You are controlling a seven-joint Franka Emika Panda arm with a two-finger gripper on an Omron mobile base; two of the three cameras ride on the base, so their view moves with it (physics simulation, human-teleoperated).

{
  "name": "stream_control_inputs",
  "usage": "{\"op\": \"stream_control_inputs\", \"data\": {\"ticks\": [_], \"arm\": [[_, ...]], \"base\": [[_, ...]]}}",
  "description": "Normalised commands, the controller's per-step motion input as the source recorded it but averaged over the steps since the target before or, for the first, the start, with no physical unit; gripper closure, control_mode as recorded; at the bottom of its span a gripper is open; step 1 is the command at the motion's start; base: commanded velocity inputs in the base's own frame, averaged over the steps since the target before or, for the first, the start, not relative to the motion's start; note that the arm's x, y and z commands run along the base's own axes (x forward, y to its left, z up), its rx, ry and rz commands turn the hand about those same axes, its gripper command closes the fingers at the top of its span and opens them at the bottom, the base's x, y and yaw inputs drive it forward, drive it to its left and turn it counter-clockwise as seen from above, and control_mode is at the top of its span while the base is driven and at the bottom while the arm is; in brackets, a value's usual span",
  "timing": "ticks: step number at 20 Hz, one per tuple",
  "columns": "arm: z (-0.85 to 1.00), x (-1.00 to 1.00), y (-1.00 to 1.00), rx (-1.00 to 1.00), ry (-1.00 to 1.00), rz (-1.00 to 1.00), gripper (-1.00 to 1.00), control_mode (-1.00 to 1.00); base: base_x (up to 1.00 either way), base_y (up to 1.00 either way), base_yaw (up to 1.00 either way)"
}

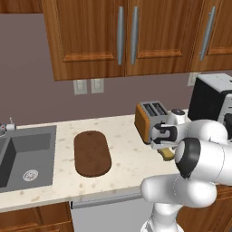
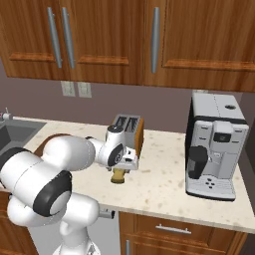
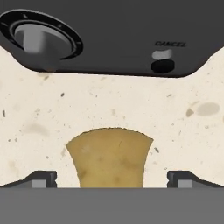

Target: Pick up the sponge from the counter and clean the cutting board by briefly scrubbing or pressing down on the cutting board. Once finished, release the sponge.

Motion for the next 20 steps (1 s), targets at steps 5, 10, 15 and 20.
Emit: {"op": "stream_control_inputs", "data": {"ticks": [5,10,15,20], "arm": [[-0.11,0.00,0.00,-0.01,0.00,0.00,-1.00,-1.00],[-0.15,0.00,0.00,0.00,0.00,0.00,-1.00,-1.00],[-0.07,0.00,0.00,-0.01,0.00,0.00,-1.00,-1.00],[0.00,0.00,0.00,-0.01,0.00,0.00,-1.00,-1.00]], "base": [[0.00,0.00,0.00],[0.00,0.00,0.00],[0.00,0.00,0.00],[0.00,0.00,0.00]]}}
